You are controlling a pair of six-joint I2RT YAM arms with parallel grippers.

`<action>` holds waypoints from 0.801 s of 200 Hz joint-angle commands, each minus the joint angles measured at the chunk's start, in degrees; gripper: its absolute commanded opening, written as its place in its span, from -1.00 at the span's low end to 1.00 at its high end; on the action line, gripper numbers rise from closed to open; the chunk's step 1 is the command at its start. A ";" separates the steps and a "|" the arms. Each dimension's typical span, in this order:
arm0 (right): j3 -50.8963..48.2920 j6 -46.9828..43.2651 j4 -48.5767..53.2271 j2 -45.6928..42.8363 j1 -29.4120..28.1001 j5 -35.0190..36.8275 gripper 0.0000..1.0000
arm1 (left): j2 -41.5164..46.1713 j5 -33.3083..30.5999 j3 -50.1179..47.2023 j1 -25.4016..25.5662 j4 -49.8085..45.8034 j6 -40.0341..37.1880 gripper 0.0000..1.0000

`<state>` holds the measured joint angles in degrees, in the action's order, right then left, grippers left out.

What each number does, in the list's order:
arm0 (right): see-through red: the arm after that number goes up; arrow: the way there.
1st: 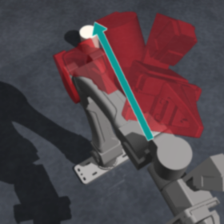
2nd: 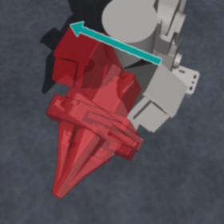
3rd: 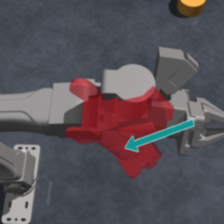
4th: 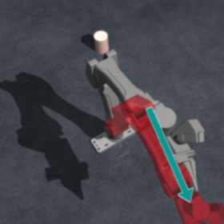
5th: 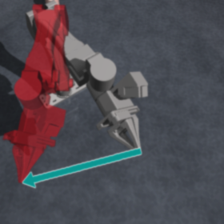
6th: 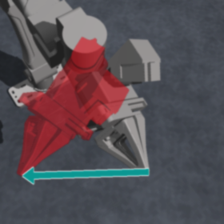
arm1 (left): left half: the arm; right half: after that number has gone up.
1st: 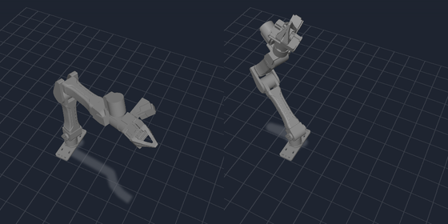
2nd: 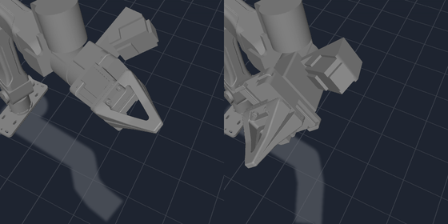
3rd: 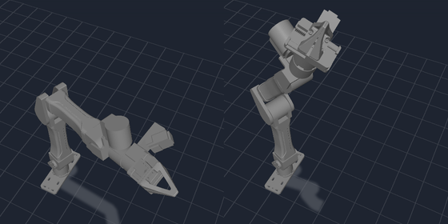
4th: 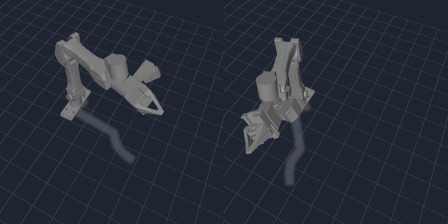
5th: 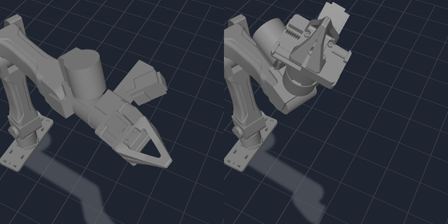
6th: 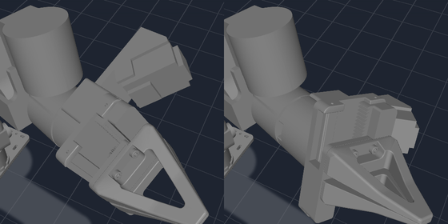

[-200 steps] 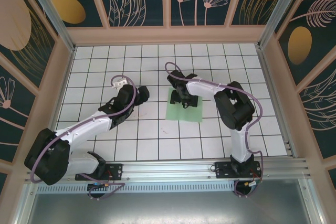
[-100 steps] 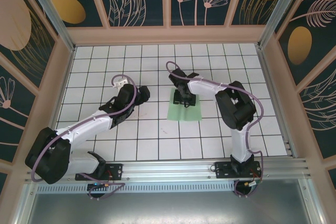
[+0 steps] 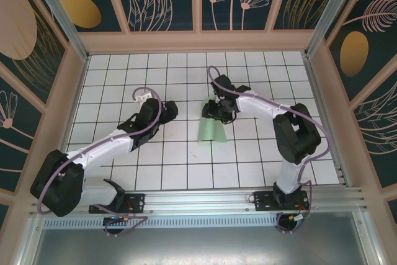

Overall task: Fold a paper plane with a square sheet of paper (pick it up from the middle)
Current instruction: Fold the square sheet of paper in half at the center of the table.

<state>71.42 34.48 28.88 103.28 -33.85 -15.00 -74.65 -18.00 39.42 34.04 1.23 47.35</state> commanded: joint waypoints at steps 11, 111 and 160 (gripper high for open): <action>-4.70 1.23 -10.04 -4.94 1.94 -13.87 0.07 | -0.52 1.58 2.09 -0.38 -0.36 -0.37 0.97; -17.98 2.24 -21.28 -9.67 9.87 -25.20 0.10 | -4.92 15.39 4.84 -0.45 4.84 -1.77 0.97; -20.81 -1.19 -16.69 -8.01 11.13 -16.77 0.16 | -9.92 27.43 6.55 -0.30 9.74 -1.50 0.97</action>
<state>52.01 36.47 9.43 94.28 -23.70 -36.29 -82.85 1.72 44.69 34.04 6.42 46.50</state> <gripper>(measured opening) 0.567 0.986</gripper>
